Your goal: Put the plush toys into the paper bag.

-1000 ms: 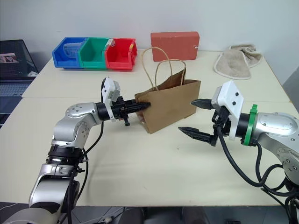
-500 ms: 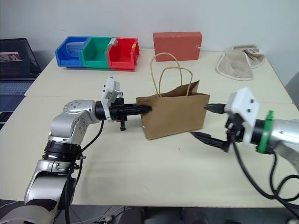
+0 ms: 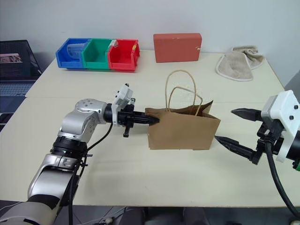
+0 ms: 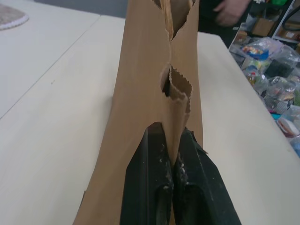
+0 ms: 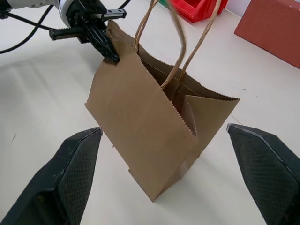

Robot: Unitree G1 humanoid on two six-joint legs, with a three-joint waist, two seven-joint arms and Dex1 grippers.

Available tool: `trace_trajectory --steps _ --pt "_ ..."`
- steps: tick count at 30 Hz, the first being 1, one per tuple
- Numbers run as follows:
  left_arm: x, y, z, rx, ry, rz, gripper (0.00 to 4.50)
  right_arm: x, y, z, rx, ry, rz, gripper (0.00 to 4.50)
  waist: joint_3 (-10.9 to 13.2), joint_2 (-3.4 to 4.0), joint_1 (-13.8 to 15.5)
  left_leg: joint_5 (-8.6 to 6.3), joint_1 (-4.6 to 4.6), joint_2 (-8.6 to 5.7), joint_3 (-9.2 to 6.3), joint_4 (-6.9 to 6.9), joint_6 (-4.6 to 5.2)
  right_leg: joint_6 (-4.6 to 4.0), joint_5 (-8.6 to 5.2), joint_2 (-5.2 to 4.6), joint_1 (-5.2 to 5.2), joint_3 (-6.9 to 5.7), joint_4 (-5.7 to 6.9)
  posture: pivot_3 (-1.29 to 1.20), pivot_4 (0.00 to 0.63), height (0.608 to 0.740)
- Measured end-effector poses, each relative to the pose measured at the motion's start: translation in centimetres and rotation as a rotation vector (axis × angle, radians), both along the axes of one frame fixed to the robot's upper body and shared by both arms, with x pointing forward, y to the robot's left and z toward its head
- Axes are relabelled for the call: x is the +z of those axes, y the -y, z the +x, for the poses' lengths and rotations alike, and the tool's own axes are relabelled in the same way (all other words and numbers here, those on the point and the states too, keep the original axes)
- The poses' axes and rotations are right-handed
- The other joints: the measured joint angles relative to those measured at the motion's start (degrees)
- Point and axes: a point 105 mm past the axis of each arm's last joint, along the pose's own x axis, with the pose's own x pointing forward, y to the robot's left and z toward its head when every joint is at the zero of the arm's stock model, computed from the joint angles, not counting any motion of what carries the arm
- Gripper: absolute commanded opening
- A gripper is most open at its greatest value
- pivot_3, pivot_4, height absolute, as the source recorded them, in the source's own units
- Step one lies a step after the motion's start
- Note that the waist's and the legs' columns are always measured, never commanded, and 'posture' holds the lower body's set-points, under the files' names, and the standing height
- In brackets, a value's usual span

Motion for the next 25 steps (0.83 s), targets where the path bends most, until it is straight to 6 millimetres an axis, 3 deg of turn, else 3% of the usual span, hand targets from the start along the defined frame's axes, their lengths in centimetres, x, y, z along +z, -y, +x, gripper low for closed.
trace_trajectory --steps 2,6,12,16,18,21,25 --pt "0.1 -0.1 0.2 0.014 0.009 0.009 0.53 -0.3 -0.2 0.2 0.003 -0.013 -0.007 4.50 0.00 0.00 0.06 0.00 0.00 0.00 0.00 0.00 0.00 0.00 0.00 0.00 0.00 0.00 -0.01 0.00 0.150 0.740" --pt "0.3 -0.9 0.1 0.050 0.030 0.030 1.76 -0.1 -0.1 0.8 0.005 -0.013 -0.017 4.50 0.00 0.00 -0.11 0.00 0.00 0.01 0.00 -0.01 0.00 0.00 0.00 0.00 -0.01 0.01 0.00 0.00 0.150 0.740" --pt "0.5 -3.8 -0.7 0.146 0.064 0.082 3.62 0.2 0.1 1.5 0.037 -0.013 -0.039 4.50 0.00 0.00 -0.33 0.00 -0.01 0.03 0.02 -0.03 0.00 0.00 0.00 -0.01 -0.04 0.02 -0.03 0.00 0.150 0.740" --pt "0.7 -9.5 -2.3 0.291 0.118 0.263 3.62 1.3 1.8 2.1 0.052 -0.018 -0.124 4.50 0.02 0.01 -1.16 -0.01 0.04 0.10 0.06 -0.13 0.00 0.00 0.00 0.01 -0.09 0.03 -0.04 0.00 0.150 0.740" --pt "2.1 -12.0 -3.2 0.355 0.166 0.335 3.62 1.9 3.1 2.5 0.045 -0.030 -0.157 4.50 0.01 0.01 -1.13 -0.01 0.05 0.08 0.07 -0.11 0.00 0.00 0.00 -0.01 -0.05 0.03 -0.07 0.00 0.150 0.740" --pt "4.3 -13.2 -3.9 0.407 0.225 0.338 3.62 2.5 4.5 2.6 0.059 -0.054 -0.201 4.50 0.02 0.02 -0.15 -0.01 0.06 0.03 0.09 -0.05 0.00 0.02 -0.01 -0.06 -0.01 0.02 -0.09 0.00 0.150 0.740" --pt "5.4 -14.2 -4.1 0.444 0.226 0.334 3.62 4.0 5.2 2.5 0.082 -0.043 -0.232 4.50 0.02 0.02 -0.02 -0.01 0.12 0.06 0.17 -0.05 0.00 0.02 -0.01 -0.05 0.00 0.07 -0.09 0.00 0.150 0.740"
